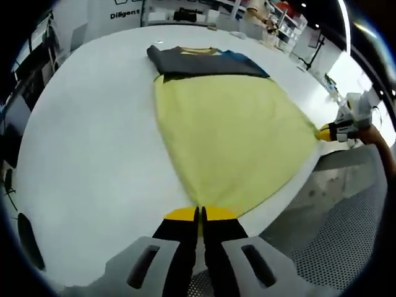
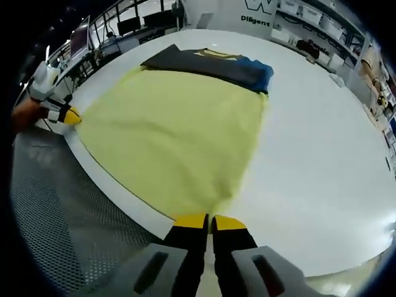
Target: Fold the garment on the visible template until the final outline fits inside the template.
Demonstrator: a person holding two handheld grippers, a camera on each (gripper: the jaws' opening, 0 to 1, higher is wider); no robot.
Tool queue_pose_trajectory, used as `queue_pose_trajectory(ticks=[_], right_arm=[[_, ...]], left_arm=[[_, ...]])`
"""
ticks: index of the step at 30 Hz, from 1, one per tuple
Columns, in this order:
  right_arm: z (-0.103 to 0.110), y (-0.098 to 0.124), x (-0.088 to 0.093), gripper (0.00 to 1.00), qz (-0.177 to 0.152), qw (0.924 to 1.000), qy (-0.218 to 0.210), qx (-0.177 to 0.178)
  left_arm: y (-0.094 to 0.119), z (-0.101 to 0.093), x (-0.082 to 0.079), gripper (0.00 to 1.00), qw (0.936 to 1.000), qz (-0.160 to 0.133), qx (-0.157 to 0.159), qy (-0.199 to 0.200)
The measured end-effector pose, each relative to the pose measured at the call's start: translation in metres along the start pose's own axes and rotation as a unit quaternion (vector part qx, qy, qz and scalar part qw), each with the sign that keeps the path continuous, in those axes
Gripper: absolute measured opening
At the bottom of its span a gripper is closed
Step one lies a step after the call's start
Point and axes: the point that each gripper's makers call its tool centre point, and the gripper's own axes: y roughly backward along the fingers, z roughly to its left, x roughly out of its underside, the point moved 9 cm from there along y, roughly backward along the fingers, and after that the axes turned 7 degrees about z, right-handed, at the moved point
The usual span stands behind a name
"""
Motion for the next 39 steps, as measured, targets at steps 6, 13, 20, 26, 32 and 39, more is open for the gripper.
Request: queue_pose_trajectory(ticks=[6,13,20,26,32,39], right_arm=[[0.003,0.002,-0.003,0.0,-0.004,1.0,0.003,-0.006],[0.011,0.001,-0.004,0.0,-0.001,0.9992,0.005,-0.04],[0.018,0.0,-0.006,0.0,0.011,0.9979,0.017,-0.062],[0.017,0.002,-0.001,0.0,0.028,0.9972,0.013,-0.068],[0.017,0.003,0.003,0.0,0.037,0.9968,0.004,-0.071],[0.018,0.013,-0.001,0.0,0.035,0.9972,0.007,-0.066]], left_arm=[[0.006,0.001,0.0,0.0,0.9999,0.006,0.004,-0.011],[0.018,0.01,0.01,0.0,0.9995,0.026,0.004,-0.015],[0.023,0.017,0.023,0.0,0.9983,0.054,0.01,-0.02],[0.021,0.016,0.025,0.0,0.997,0.067,0.012,-0.036],[0.022,0.013,0.029,0.0,0.995,0.084,0.026,-0.046],[0.03,0.014,0.028,0.0,0.9967,0.068,0.035,-0.03]])
